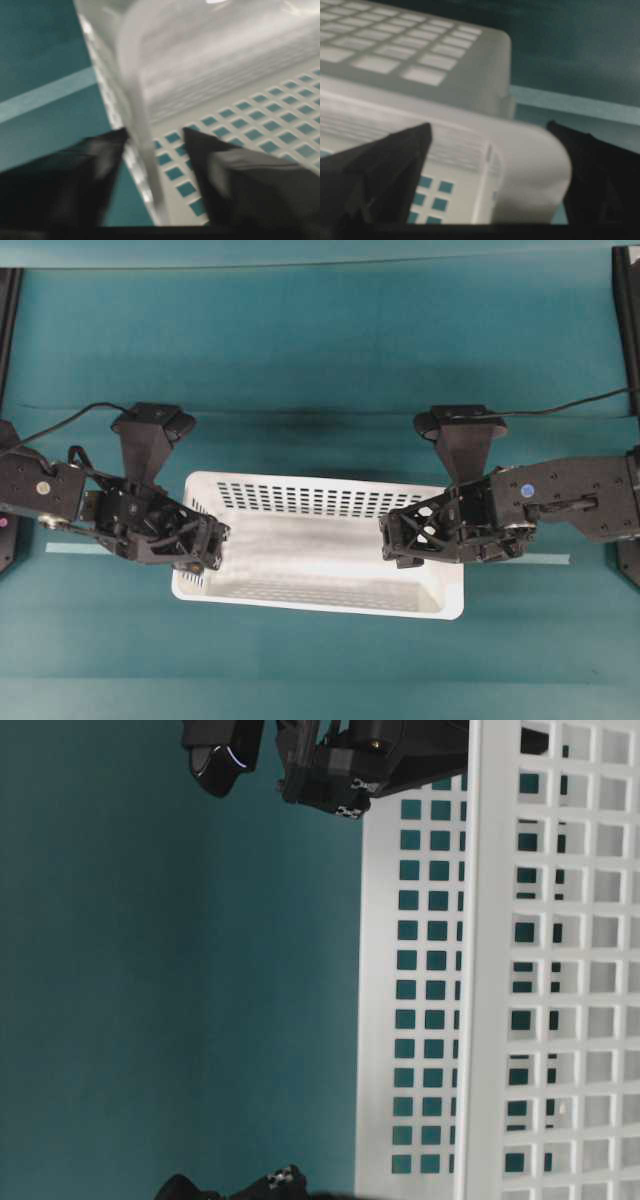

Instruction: Lift the white basket with both hands.

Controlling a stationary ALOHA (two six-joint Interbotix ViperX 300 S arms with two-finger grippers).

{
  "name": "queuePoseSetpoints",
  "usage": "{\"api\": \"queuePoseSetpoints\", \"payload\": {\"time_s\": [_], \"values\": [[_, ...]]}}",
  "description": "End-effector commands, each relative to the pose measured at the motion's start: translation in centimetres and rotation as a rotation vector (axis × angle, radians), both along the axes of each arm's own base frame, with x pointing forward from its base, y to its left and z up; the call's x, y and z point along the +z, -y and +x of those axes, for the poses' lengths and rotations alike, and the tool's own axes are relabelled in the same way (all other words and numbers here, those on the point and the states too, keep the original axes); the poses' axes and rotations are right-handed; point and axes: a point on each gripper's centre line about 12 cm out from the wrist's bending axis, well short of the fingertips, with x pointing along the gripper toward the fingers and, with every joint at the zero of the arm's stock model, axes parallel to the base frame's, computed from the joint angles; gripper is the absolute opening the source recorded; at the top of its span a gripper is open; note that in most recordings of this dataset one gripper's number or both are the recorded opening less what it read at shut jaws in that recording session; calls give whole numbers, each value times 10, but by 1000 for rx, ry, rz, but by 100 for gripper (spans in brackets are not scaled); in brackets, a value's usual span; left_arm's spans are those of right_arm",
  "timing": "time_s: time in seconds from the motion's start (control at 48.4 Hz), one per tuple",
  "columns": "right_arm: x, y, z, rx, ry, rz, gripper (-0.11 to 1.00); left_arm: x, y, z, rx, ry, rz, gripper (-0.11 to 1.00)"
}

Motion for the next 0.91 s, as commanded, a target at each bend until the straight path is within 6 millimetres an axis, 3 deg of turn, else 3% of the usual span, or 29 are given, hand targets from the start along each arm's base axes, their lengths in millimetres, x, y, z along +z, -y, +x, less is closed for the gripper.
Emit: {"api": "queuePoseSetpoints", "payload": {"time_s": [0.0, 0.103, 0.352, 0.579, 0.889], "values": [[2, 4, 3, -5, 8, -3, 94, 5, -2, 2, 3, 16, 2, 78], [6, 8, 3, -12, 20, -3, 94, 8, -2, 1, 4, 25, 2, 97], [33, 12, -5, -19, 62, -3, 94, 38, -10, -5, 26, 121, -4, 96], [66, 16, -27, -38, 54, 3, 94, 69, -20, -19, 52, 213, -5, 96], [122, 25, -39, -21, 291, -22, 94, 114, -30, -44, 66, 384, 11, 96]]}}
